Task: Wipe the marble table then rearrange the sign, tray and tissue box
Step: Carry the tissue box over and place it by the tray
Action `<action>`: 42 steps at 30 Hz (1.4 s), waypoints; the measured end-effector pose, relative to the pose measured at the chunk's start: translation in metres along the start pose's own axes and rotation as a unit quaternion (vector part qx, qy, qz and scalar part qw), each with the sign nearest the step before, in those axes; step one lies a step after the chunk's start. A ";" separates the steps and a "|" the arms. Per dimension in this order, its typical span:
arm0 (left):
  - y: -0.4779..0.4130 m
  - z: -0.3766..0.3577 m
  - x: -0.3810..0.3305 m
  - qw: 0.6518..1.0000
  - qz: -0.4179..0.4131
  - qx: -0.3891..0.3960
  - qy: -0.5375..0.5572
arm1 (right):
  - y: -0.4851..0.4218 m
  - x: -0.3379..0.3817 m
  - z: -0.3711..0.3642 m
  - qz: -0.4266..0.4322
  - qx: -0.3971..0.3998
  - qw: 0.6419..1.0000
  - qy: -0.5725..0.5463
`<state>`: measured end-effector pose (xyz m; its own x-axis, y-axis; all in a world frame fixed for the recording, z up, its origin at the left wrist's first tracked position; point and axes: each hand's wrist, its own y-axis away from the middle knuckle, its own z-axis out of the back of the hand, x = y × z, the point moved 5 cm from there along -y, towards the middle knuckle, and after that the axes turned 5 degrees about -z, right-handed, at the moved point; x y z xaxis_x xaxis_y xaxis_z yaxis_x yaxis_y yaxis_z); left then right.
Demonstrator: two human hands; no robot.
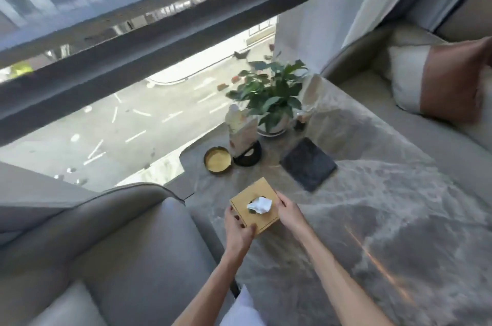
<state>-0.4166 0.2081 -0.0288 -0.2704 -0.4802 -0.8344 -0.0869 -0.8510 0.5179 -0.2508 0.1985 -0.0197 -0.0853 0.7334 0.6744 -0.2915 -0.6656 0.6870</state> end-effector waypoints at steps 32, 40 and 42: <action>-0.116 0.048 0.056 0.996 0.044 0.055 -0.052 | -0.075 0.043 -0.056 -0.033 0.037 0.996 0.079; -0.122 0.052 0.067 0.997 0.049 0.067 -0.005 | -0.076 -0.006 -0.073 -0.192 -0.001 0.951 -0.241; -0.125 0.050 0.070 0.996 0.053 0.070 -0.003 | -0.078 -0.013 -0.078 -0.205 0.009 0.938 -0.280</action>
<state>-0.4732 0.2913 -0.1428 -0.2917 -0.5638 -0.7727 -0.1903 -0.7575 0.6245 -0.3013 0.2518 -0.1027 0.5451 0.7448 0.3848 -0.1730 -0.3491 0.9210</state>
